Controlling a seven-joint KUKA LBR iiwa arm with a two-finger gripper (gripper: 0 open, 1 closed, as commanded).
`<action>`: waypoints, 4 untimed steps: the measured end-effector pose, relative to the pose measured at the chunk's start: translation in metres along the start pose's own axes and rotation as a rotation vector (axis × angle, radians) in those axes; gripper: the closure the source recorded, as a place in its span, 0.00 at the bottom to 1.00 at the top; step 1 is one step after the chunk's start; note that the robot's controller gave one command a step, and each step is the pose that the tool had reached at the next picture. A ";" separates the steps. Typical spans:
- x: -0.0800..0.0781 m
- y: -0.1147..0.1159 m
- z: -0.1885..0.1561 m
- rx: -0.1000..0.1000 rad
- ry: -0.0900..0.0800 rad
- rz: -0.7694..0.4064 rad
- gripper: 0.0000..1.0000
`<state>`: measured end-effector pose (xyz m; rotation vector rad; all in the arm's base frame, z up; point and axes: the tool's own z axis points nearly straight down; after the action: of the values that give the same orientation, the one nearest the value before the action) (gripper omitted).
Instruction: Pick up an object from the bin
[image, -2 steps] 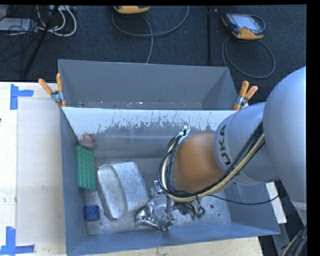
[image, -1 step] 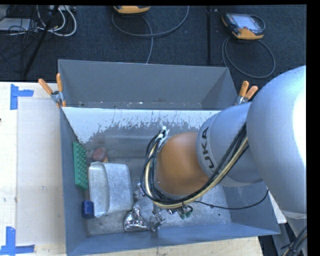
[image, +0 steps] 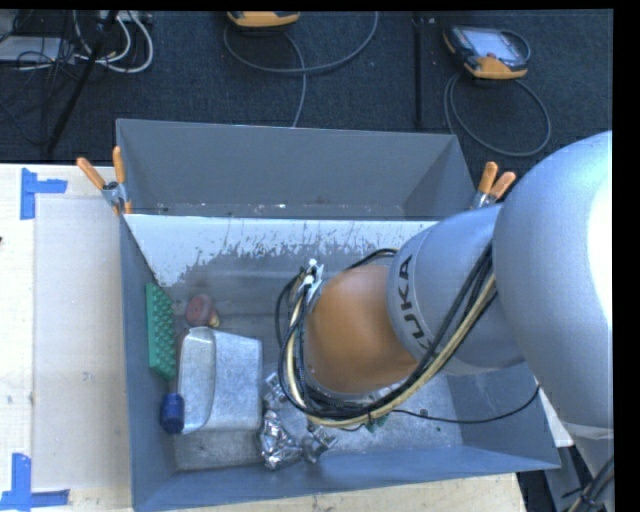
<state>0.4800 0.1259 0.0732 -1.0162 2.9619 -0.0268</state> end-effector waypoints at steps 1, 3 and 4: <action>-0.001 0.010 0.001 -0.015 0.002 -0.012 1.00; 0.002 0.003 -0.003 -0.002 -0.001 -0.123 0.00; 0.004 0.012 -0.001 -0.019 0.007 -0.131 1.00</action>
Offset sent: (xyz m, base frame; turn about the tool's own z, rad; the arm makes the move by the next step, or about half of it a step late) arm 0.0000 0.0000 0.0000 0.0000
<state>0.4699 0.1329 0.0738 -1.2134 2.9017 -0.0034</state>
